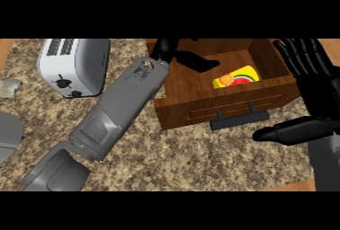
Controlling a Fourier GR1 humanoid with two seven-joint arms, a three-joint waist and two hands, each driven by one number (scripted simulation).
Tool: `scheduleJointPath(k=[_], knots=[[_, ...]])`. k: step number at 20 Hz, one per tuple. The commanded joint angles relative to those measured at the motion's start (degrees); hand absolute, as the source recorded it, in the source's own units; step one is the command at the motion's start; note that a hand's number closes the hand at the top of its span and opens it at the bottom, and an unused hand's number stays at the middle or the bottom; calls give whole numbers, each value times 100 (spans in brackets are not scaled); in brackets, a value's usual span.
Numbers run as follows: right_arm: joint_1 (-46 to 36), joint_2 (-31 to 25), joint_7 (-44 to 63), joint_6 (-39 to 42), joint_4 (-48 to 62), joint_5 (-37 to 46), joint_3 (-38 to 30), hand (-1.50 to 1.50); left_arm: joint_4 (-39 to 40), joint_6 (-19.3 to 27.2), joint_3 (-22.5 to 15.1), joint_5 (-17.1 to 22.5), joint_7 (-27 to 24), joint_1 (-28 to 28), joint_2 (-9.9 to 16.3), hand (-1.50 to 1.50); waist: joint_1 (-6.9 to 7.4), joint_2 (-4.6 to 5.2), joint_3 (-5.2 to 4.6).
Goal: Pick up the cup, place it into the drawer and close the drawer
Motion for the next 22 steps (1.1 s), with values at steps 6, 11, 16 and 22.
scheduleJointPath(k=[6,11,16,22], knots=[[-284,251,94,891,68,-755,728,150,-538,-135,84,963,-783,391,0,-150,-163,49,-11],[-186,-143,508,1789,131,-1132,1190,150,-688,-19,268,1413,-1391,368,0,-150,14,-9,-16],[126,-897,818,2365,54,-301,1669,150,-653,204,289,1670,-1611,357,0,-150,347,-125,-14],[320,-1028,548,1719,-157,1595,1923,-150,-568,345,343,1900,-1666,360,0,-150,695,-182,-7]])
